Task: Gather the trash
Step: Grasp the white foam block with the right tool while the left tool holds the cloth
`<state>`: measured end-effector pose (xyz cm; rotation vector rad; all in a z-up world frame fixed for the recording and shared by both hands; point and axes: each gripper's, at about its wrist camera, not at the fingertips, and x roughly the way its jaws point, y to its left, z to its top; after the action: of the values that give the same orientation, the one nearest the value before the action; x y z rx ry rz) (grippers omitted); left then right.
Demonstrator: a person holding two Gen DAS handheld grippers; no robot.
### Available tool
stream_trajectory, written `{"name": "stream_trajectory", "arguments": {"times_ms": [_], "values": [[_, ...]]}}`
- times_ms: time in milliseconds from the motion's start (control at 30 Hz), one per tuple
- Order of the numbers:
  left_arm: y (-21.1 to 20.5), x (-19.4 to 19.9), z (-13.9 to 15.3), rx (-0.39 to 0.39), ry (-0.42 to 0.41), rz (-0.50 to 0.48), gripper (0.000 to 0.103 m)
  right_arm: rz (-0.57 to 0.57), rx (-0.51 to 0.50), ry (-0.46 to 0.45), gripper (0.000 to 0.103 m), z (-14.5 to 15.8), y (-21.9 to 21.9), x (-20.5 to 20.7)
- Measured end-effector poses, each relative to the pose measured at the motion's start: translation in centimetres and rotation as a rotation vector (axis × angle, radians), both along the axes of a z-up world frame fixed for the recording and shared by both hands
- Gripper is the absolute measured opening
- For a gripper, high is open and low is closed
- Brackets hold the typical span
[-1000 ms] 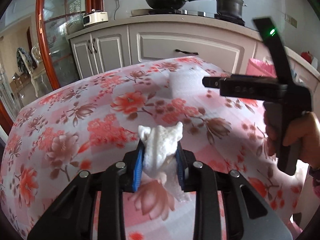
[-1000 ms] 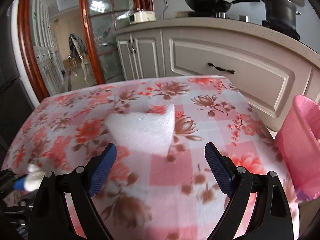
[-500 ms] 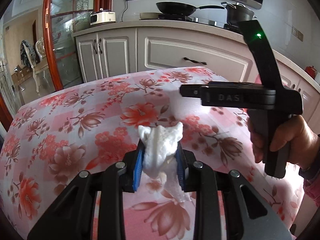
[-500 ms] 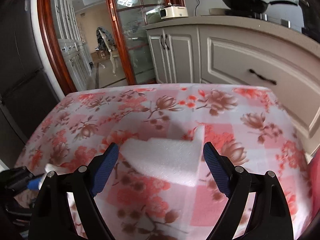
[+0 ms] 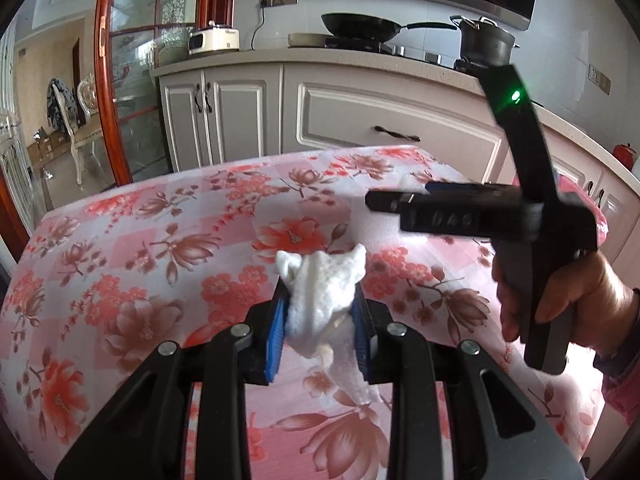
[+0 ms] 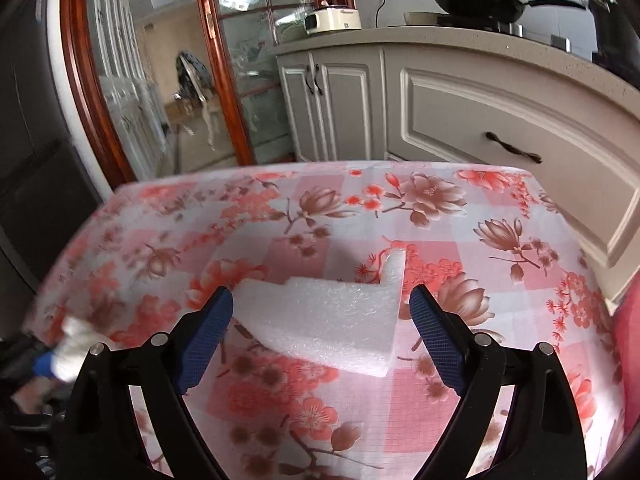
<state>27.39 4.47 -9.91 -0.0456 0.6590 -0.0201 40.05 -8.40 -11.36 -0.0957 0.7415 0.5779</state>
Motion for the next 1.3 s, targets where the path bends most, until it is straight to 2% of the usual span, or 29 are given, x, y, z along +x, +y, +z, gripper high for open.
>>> {"name": "stream_trajectory", "arguments": {"times_ms": [233,300,467,567,733,933,1000,1033,1067,1100,1300], "values": [[1.4,-0.9,0.2,-0.015,0.001,0.035,0.028,-0.001,-0.035,-0.020,0.085,0.5,2.4,-0.7],[1.7,-1.3,0.6,-0.015,-0.011,0.044,0.028,-0.013,-0.076,-0.039,0.085,0.5,2.9,-1.1],[2.2,-1.9,0.8,-0.029,-0.019,0.055,0.028,-0.022,-0.069,-0.020,0.085,0.5,3.3,-1.2],[2.2,-2.4,0.9,-0.034,-0.022,0.056,0.028,-0.013,-0.083,-0.041,0.085,0.8,3.8,-2.2],[2.9,-2.7,1.0,-0.050,-0.029,0.068,0.028,-0.039,-0.144,-0.013,0.085,-0.5,4.7,-2.0],[3.3,-3.1,1.0,-0.051,-0.027,0.076,0.028,-0.069,-0.154,-0.006,0.085,-1.3,5.3,-1.8],[3.4,-3.2,1.2,-0.051,-0.031,0.080,0.028,-0.074,-0.140,-0.010,0.080,-1.3,5.1,-1.9],[3.4,-3.3,1.2,-0.050,-0.033,0.080,0.028,-0.079,-0.121,-0.014,0.073,-1.1,4.8,-2.1],[3.3,-3.4,1.3,-0.048,-0.037,0.081,0.028,-0.080,-0.110,-0.017,0.053,-0.9,4.7,-2.2],[3.3,-3.6,1.5,-0.044,-0.040,0.081,0.028,-0.082,-0.113,-0.011,0.048,-0.9,4.5,-2.3],[2.9,-4.3,1.6,-0.042,-0.040,0.081,0.028,-0.095,-0.058,0.024,0.048,-0.2,2.1,-3.4]]}}
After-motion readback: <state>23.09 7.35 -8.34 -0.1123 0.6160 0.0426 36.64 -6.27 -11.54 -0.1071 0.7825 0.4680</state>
